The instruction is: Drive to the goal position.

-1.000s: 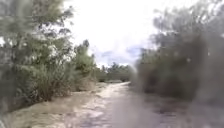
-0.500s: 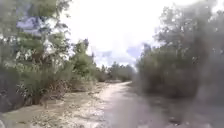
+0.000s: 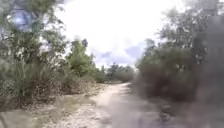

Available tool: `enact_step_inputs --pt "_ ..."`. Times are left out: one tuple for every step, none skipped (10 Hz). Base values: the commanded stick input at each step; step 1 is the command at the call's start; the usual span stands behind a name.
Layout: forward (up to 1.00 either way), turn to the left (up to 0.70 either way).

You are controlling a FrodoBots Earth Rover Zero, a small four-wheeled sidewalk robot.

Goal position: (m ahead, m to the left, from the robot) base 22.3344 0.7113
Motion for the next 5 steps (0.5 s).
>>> enact_step_inputs --pt "0.85 0.0" --pt "0.85 0.0" --pt "0.85 0.0" --pt "0.85 0.0" --pt "0.85 0.0"
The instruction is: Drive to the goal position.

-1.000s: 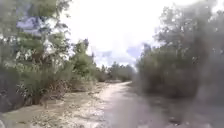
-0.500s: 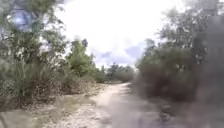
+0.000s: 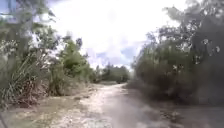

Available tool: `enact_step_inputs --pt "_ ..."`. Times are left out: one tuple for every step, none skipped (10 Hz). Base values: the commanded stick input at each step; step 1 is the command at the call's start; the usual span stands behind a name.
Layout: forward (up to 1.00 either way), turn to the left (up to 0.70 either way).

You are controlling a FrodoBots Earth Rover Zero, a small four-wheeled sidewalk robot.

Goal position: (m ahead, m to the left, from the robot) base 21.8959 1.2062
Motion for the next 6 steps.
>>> enact_step_inputs --pt "0.85 0.0" --pt "0.85 0.0" --pt "0.85 0.0" --pt "0.85 0.0" --pt "0.85 0.0" --pt "0.85 0.0"
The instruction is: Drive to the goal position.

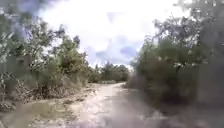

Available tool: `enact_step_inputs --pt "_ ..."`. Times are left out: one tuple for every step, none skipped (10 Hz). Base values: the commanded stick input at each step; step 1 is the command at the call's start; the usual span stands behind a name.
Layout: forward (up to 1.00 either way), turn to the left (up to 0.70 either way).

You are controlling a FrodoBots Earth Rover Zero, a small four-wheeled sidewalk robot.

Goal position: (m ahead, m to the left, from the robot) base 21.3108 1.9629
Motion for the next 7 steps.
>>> enact_step_inputs --pt "0.85 0.0" --pt "0.85 0.0" --pt "0.85 0.0" --pt "0.85 0.0" --pt "0.85 0.0" --pt "0.85 0.0" --pt "0.85 0.0"
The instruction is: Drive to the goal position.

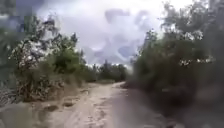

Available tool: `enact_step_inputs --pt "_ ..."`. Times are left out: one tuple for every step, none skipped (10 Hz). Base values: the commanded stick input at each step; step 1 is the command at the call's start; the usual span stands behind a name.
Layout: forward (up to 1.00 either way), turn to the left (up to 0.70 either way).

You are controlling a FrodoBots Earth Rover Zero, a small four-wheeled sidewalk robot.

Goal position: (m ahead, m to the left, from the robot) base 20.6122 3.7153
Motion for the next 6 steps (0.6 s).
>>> enact_step_inputs --pt "0.85 0.0" --pt "0.85 0.0" --pt "0.85 0.0" --pt "0.85 0.0" --pt "0.85 0.0" --pt "0.85 0.0"
